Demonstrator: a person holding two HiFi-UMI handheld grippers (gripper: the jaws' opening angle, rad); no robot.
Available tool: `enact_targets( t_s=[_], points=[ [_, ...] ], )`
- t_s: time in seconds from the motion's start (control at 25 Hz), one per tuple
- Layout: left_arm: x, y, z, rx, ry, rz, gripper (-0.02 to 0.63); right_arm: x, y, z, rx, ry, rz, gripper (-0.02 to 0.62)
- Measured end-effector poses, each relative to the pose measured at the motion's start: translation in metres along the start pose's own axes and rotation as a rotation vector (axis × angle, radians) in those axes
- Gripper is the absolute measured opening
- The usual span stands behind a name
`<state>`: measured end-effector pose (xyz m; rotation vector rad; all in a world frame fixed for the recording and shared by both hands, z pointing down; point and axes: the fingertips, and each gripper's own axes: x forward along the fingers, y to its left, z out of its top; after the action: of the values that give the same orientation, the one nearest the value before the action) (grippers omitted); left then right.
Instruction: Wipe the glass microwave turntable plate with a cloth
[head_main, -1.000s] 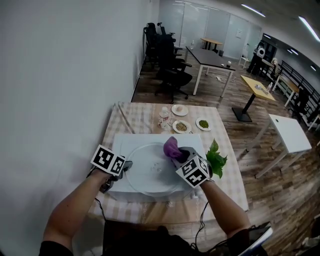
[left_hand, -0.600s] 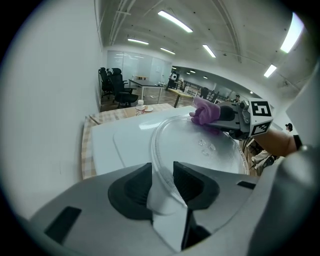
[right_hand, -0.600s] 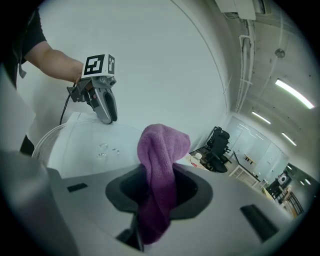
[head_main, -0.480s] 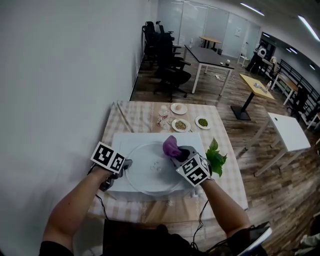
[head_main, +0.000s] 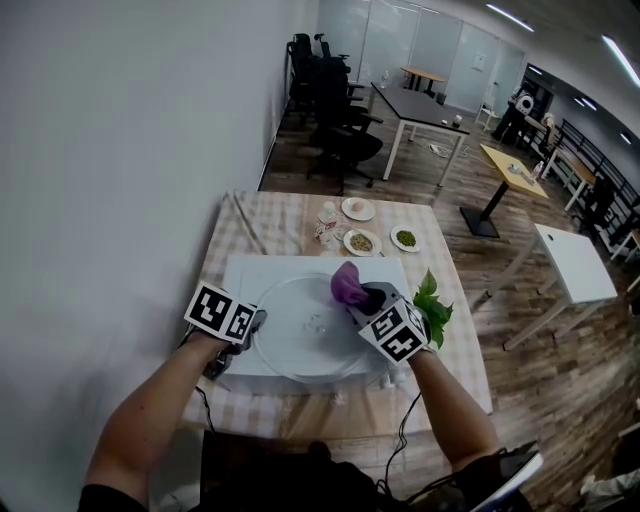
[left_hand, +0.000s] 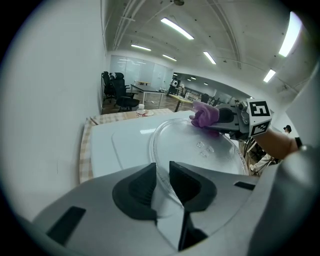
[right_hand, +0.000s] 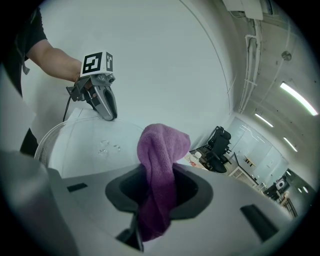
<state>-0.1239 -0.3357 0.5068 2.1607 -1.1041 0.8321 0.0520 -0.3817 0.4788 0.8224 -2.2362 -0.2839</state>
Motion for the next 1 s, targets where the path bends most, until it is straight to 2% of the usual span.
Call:
enact_targets(
  t_s=[0.32,0.68,1.0],
  points=[
    [0.0,-0.001,0.001,0.036,-0.024,0.026,0.089,-0.006,0.008,-0.003,-0.093,0.03,0.01,0.117],
    [0.003,-0.002,0.001,0.035,-0.031,0.021,0.083,-0.03,0.035,-0.008,-0.183,0.013,0.137,0.117],
    [-0.001,-0.004,0.001,0.03,-0.035,0.023,0.078,-0.056,0.07,-0.002,-0.246,-0.055,0.26,0.117]
  ],
)
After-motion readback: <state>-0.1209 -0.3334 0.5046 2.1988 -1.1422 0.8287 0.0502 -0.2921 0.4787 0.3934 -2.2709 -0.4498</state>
